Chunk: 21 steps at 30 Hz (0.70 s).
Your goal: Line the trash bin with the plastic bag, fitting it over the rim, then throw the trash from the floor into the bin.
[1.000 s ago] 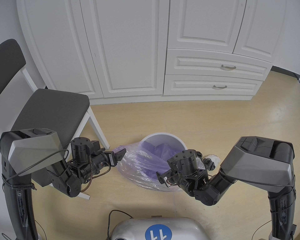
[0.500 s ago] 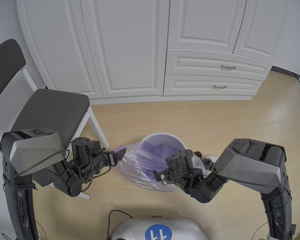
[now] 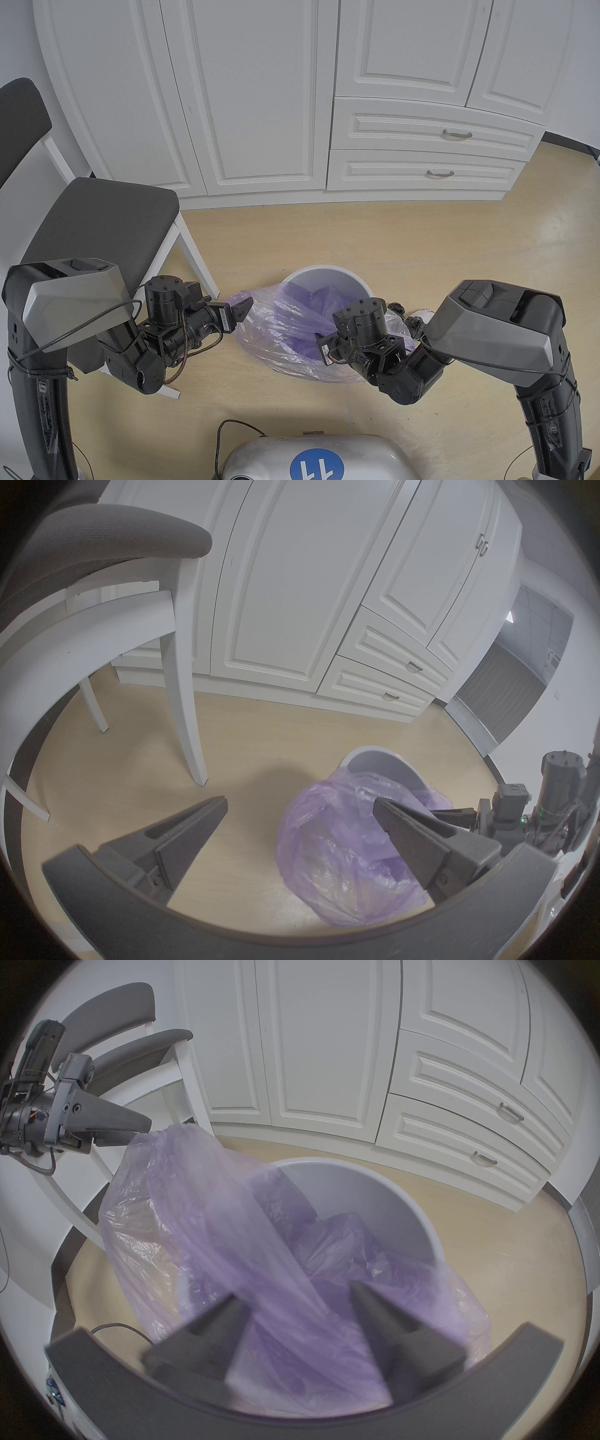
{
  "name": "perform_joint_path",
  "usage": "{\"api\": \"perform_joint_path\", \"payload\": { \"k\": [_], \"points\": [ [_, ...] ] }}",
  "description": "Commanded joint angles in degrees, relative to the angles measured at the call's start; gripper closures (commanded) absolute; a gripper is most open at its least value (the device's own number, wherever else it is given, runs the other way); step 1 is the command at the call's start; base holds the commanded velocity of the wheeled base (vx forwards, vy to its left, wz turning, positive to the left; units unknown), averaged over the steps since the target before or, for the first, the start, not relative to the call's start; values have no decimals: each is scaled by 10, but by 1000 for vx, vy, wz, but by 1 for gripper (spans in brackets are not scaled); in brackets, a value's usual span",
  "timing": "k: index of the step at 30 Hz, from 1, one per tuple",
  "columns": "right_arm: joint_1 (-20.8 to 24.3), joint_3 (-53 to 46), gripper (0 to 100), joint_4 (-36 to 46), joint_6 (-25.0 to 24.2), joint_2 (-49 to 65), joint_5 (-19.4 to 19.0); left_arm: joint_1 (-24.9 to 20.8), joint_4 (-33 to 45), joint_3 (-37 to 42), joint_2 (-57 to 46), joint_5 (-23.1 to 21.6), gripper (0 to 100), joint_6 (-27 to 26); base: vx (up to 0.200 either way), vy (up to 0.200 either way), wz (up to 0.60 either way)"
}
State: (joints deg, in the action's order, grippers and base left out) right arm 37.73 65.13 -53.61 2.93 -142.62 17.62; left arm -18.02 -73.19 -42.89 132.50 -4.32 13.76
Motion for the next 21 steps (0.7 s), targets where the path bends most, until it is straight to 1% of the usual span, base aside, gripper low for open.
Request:
{"api": "perform_joint_path", "payload": {
  "k": [1,5,7,8,10,12,13,15,17,21],
  "points": [
    [-4,-15,100,2,1,30,-1,0,-3,0,1,0,0,0,0,0,0],
    [-7,-18,100,2,1,45,-1,0,-5,0,1,0,0,0,0,0,0],
    [-25,3,100,1,0,47,3,0,-6,-1,0,2,0,0,0,0,0],
    [-25,3,100,1,0,47,3,0,-6,-1,0,2,0,0,0,0,0],
    [-42,37,100,0,-6,41,6,3,-31,0,0,1,0,1,0,0,0],
    [-49,60,100,-1,-17,36,20,7,-57,3,-4,-3,0,3,0,0,0],
    [-53,97,100,1,-36,23,49,15,-85,9,-8,-6,0,2,0,0,0],
    [-57,154,100,3,-54,-2,83,19,-95,15,-17,-7,0,2,0,0,0],
    [-62,206,100,3,-58,-33,112,22,-95,25,-32,-15,0,2,0,0,0],
    [-64,303,100,2,-58,-101,159,25,-113,56,-57,-62,0,5,0,0,0]
  ]
}}
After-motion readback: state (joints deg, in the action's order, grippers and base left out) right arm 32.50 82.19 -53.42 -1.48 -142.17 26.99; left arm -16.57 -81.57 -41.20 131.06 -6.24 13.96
